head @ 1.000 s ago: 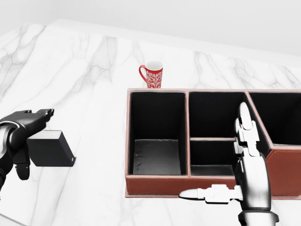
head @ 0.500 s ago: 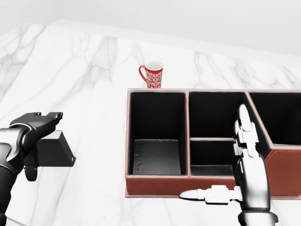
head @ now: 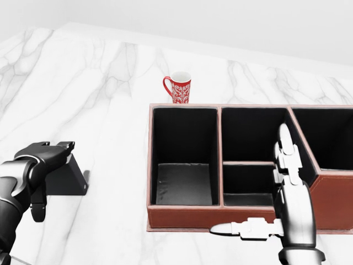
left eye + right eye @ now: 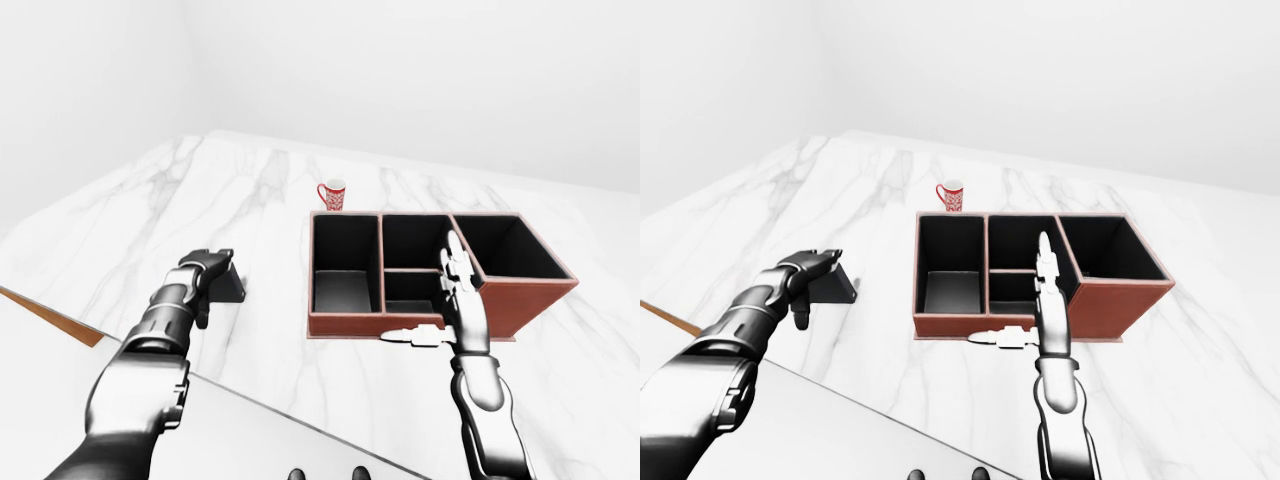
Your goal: Pick up the book and place it in the right compartment of the caddy.
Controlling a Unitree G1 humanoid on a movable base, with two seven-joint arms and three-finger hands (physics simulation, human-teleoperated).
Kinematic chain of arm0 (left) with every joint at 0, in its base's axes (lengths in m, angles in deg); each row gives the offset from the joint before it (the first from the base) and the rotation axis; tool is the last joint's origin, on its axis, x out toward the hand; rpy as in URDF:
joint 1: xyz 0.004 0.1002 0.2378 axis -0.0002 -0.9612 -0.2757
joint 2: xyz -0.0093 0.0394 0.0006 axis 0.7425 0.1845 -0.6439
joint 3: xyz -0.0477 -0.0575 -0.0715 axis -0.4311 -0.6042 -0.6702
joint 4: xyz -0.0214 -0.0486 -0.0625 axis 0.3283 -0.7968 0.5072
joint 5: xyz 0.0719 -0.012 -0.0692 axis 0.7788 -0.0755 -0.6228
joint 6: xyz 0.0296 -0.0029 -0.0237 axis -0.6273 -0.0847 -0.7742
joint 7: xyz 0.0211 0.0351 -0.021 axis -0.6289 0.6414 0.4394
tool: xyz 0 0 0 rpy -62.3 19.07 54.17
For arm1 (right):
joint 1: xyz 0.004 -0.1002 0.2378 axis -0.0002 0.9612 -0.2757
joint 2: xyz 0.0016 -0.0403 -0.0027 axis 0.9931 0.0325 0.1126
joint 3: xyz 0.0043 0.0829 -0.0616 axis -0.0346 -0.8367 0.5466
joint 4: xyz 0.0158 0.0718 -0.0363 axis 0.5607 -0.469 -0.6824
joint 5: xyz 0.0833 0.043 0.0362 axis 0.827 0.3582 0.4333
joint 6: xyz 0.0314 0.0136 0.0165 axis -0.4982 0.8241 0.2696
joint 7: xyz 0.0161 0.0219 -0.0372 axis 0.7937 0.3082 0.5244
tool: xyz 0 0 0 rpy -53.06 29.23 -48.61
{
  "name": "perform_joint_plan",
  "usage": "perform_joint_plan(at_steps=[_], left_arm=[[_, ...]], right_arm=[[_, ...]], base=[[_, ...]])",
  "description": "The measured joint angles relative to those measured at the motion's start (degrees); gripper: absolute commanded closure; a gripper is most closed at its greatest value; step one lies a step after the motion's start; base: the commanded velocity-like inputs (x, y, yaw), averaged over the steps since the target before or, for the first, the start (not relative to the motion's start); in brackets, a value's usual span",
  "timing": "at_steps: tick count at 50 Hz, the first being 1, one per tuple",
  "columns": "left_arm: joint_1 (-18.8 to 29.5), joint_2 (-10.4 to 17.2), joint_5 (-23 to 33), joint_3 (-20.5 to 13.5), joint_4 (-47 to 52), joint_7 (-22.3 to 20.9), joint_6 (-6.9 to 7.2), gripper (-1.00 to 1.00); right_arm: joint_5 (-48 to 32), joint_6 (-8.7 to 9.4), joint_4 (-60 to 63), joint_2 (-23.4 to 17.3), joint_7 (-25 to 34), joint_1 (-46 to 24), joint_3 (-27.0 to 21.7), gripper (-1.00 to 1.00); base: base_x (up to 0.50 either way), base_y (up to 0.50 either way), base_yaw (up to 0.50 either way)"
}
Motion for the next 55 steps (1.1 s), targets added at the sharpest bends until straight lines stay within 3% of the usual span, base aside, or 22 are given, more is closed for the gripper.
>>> perform_joint_plan(at_steps=[12, 13, 14, 45, 55], left_arm=[[-0.4, -0.1, -0.4, -0.4, -0.7, 1.6, 0.0, -0.95], [-0.4, -0.1, -0.4, -0.6, -0.7, 1.8, 0.0, 0.32], [-0.4, -0.1, -0.4, -0.8, -0.5, 2.2, 0.01, 1.0], [-0.3, -0.1, -2.4, 0.5, -1.1, 7.0, 0.0, 1.0], [-2.5, 0.0, -4.6, -1.3, 11.7, 11.9, 0.0, 1.0]], right_arm=[[-0.1, 0.0, 0.2, 0.0, 0.0, 0.0, 0.2, -1.0], [-0.1, 0.0, 0.2, 0.0, 0.0, 0.0, 0.2, -1.0], [-0.1, 0.0, 0.2, 0.0, 0.0, 0.0, 0.2, -1.0], [-0.1, 0.0, 0.3, 0.0, 0.0, 0.1, 0.3, -1.0], [-0.2, 0.0, 0.9, 0.1, 0.1, 0.2, 0.4, -1.0]], base=[[0.0, 0.0, 0.0], [0.0, 0.0, 0.0], [0.0, 0.0, 0.0], [0.0, 0.0, 0.0], [0.0, 0.0, 0.0]])
